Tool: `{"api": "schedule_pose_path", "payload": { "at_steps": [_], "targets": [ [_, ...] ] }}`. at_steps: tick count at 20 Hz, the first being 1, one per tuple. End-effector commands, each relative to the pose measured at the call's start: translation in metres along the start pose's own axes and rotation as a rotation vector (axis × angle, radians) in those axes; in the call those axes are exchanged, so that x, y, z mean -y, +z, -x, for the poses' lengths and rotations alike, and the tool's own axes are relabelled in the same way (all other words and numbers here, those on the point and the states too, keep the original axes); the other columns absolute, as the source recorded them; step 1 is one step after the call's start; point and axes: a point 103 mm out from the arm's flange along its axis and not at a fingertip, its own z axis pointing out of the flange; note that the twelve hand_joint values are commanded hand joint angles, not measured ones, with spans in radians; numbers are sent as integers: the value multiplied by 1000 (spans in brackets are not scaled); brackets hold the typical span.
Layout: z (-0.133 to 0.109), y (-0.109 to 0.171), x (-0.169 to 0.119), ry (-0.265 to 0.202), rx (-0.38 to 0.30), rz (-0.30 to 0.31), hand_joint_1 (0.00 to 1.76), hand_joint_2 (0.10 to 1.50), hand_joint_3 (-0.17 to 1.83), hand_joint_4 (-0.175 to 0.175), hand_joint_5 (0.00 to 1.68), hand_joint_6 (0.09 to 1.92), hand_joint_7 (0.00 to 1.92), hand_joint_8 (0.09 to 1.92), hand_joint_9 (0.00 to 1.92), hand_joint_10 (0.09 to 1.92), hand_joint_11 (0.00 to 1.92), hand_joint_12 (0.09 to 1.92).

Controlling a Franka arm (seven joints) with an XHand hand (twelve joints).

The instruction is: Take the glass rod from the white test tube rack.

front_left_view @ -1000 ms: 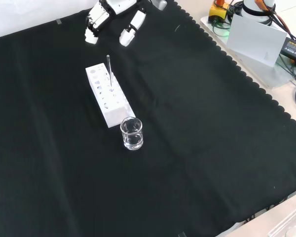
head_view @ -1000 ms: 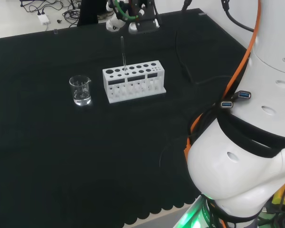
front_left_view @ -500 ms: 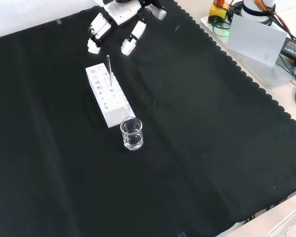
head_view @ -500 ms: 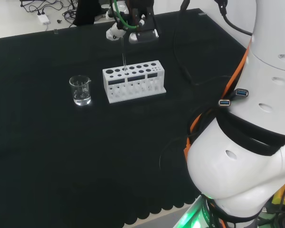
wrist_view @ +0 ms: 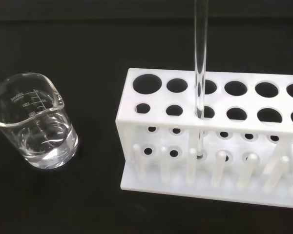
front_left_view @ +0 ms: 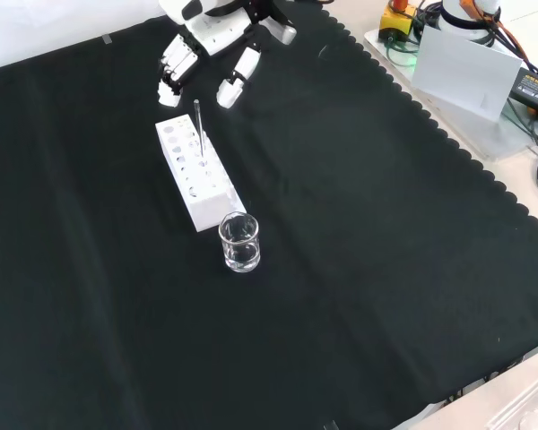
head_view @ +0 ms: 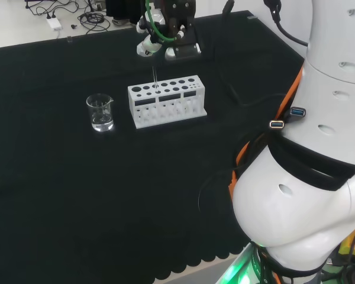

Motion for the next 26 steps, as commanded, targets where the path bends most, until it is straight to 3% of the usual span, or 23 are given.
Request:
{"api": "schedule_pose_path", "payload": {
  "at_steps": [1, 9, 14, 16, 26],
  "targets": [
    [6, 8, -5, 7, 5, -6, 779, 1171, -175, -175, 382, 87, 403, 852, 526, 778, 419, 1318],
    [7, 14, -10, -2, 9, -9, 794, 1182, -175, -175, 531, 129, 581, 829, 694, 734, 521, 1286],
    [15, 18, -11, 3, 4, -19, 805, 1186, -175, -175, 483, 593, 689, 795, 791, 692, 573, 1271],
    [18, 19, -12, 7, 10, -21, 809, 1188, -175, -175, 479, 695, 714, 798, 822, 691, 593, 1267],
    [13, 20, -17, -5, 9, -6, 834, 1193, -175, -175, 566, 860, 839, 803, 991, 700, 688, 1252]
  ]
}}
